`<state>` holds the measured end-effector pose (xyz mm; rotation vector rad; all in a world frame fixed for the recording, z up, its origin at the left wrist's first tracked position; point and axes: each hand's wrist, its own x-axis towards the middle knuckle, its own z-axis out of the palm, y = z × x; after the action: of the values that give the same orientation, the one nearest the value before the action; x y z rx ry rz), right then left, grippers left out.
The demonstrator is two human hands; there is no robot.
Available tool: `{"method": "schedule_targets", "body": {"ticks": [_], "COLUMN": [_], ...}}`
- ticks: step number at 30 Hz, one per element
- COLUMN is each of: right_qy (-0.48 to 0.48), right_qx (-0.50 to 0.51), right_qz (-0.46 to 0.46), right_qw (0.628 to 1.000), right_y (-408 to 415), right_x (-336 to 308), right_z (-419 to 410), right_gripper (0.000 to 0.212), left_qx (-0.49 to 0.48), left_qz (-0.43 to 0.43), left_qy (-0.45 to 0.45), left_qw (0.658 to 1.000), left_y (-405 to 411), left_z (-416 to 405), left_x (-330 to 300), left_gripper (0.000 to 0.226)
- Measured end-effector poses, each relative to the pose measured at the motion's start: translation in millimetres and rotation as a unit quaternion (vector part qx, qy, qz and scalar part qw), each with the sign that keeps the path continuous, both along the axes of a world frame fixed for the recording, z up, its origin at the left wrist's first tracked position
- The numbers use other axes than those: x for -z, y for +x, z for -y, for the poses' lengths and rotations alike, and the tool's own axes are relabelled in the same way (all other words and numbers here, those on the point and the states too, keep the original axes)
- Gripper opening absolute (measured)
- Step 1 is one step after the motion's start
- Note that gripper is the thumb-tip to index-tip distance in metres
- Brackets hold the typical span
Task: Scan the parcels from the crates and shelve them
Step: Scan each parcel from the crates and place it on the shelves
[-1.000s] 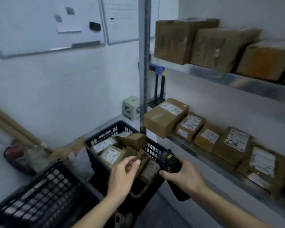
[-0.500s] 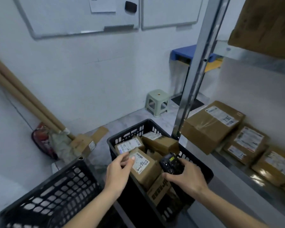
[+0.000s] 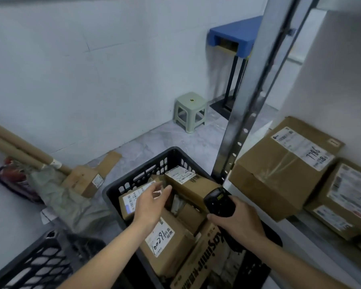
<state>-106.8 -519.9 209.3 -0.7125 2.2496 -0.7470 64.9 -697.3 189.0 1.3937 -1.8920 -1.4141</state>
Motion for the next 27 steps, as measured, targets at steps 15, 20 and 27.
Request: {"method": "schedule_targets", "body": {"ticks": [15,20,27], "right_qy": [0.030,0.003,0.014], "right_qx": [0.075,0.074,0.058], "right_qz": [0.065,0.075,0.068], "right_qw": [0.995,0.994,0.996], "right_y": [-31.2,-29.0,-32.2], "right_x": [48.3,53.8,60.1], "right_z": [18.0,22.5,25.8], "right_gripper": [0.066,0.052,0.071], "left_qx": [0.052,0.080,0.128], "left_qz": [0.064,0.112,0.174], "left_qy": [0.003,0.004,0.045], "left_qw": [0.997,0.991,0.975], "left_y": [-106.6,-104.9,-124.0], "left_z": [103.2,113.9,129.4], "left_x": [82.1,100.9,110.1], "left_gripper": [0.060,0.062,0.066]}}
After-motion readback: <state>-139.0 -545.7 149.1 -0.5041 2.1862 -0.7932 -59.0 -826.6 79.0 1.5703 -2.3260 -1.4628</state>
